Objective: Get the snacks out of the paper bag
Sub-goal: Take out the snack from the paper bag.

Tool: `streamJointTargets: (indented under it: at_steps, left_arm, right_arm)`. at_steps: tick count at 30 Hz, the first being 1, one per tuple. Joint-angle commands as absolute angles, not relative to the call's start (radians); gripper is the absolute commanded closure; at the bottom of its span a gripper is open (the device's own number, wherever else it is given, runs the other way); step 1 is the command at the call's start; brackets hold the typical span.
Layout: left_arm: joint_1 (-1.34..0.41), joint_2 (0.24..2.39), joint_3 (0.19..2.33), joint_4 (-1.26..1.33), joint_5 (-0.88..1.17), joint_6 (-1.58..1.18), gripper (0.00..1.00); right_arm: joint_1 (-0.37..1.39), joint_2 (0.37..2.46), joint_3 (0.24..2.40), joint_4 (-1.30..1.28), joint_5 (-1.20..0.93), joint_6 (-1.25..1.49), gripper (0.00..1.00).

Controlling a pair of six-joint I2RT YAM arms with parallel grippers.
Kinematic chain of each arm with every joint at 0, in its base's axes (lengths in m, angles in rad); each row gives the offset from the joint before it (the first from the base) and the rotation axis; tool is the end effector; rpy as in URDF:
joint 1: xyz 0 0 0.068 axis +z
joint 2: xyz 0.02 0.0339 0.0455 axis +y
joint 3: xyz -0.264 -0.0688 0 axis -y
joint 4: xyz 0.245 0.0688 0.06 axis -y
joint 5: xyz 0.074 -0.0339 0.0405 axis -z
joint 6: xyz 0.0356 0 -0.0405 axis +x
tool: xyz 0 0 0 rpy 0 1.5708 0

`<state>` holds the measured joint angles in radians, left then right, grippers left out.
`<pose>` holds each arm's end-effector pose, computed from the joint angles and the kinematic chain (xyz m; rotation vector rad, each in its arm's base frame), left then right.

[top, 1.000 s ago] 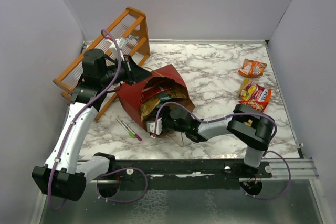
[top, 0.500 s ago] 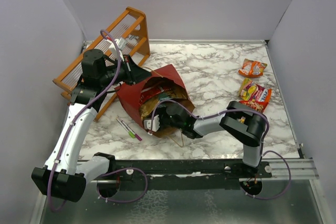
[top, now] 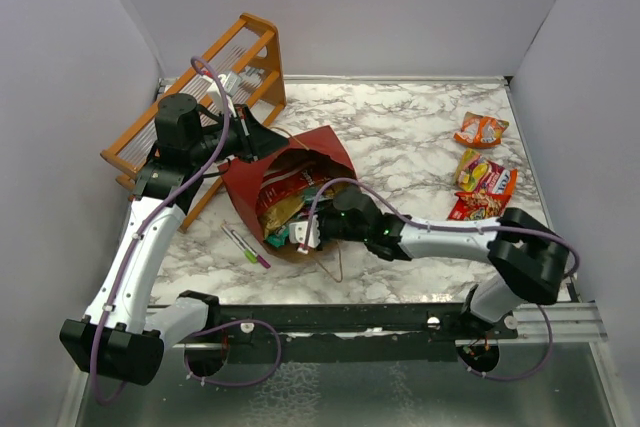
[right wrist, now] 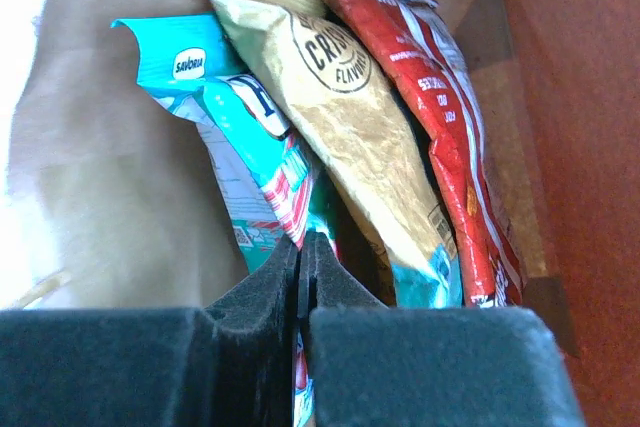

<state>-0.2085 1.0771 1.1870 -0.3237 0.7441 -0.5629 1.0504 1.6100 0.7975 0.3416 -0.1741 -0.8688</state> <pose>0.2198 -0.0711 0.4112 0.2408 1.8771 -1.2002 0.1635 0.2977 0.1912 -1.7363 1.0831 0.2912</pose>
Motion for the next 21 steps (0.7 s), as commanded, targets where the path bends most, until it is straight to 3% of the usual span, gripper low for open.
streamJointTargets:
  at_steps: [1,9,17,21]
  left_arm:
    - [-0.202,1.064,1.203,-0.308,0.738,-0.558,1.0]
    - [-0.202,1.076,1.213,-0.306,0.742,-0.557,1.0]
    - [-0.203,1.083,1.21,-0.303,0.74,-0.557,1.0]
    - [-0.202,1.079,1.208,-0.305,0.739,-0.559,1.0]
  right_arm:
    - [1.052,1.467,0.805,0.051,-0.364,-0.773,0.99]
    - [1.052,1.102,0.768,-0.081,-0.433,-0.575,0.99]
    - [1.052,0.83,0.838,-0.017,-0.357,-0.45,0.99]
    - [1.052,0.767,0.841,0.085,-0.213,-0.374,0.99]
